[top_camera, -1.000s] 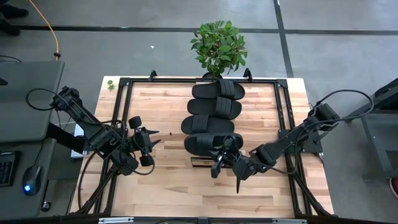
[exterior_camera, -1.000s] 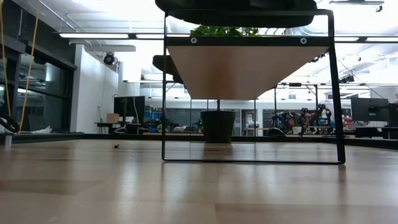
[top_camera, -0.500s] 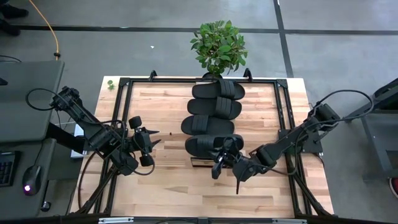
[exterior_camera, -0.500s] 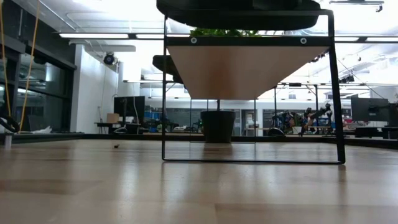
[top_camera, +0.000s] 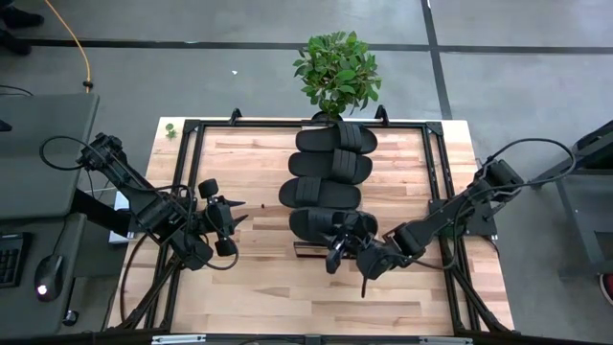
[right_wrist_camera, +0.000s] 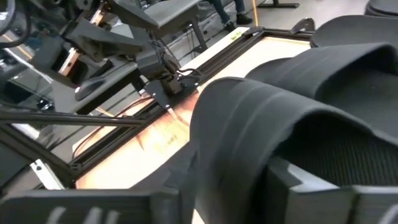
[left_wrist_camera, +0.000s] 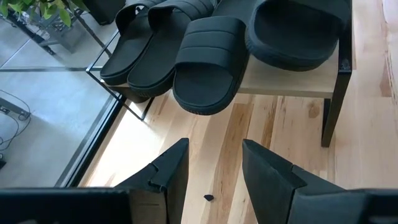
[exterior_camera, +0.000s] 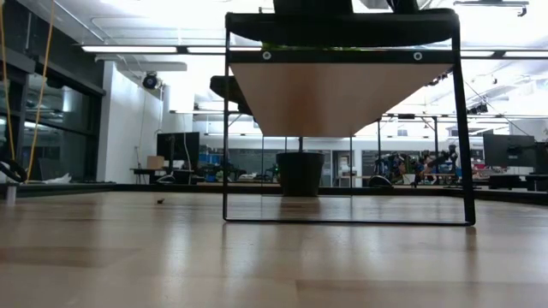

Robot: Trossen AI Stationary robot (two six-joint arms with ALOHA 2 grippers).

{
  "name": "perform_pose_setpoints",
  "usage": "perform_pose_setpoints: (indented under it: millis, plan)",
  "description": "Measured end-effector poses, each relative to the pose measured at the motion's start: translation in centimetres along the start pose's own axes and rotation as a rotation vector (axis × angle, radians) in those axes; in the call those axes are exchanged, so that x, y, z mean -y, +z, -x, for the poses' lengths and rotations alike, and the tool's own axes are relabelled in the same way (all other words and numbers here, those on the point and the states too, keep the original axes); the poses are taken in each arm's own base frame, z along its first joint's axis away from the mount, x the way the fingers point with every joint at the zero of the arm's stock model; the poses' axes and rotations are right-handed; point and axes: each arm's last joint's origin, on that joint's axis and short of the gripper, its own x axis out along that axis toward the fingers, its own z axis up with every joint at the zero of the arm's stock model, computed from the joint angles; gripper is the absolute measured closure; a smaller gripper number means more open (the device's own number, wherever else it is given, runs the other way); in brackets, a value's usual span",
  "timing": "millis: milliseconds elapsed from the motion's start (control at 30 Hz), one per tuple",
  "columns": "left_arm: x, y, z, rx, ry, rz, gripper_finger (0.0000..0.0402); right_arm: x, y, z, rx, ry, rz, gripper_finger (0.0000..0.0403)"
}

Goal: Pick and place slides into the shelf
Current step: Put the slide on the shelf

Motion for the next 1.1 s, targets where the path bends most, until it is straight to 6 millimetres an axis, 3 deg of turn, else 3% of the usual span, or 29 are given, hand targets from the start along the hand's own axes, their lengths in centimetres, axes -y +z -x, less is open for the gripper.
perform_pose_setpoints:
  millis: [233, 433, 1100]
  plan:
    - [0.0, 0.0, 0.0, 0.0, 0.0, 0.0, 0.0268, 0.2, 0.0, -0.1, -0.001, -0.015, 0.002, 0.0221]
    - [0.0, 0.0, 0.0, 0.0, 0.0, 0.0, 0.0268, 0.6, 0.4, -0.9, -0.042, 0.003, 0.005, 0.0186]
    - [0.0, 0.0, 0.0, 0.0, 0.0, 0.0, 0.0268, 1.7, 1.1, -2.7, -0.177, 0.059, 0.021, 0.018]
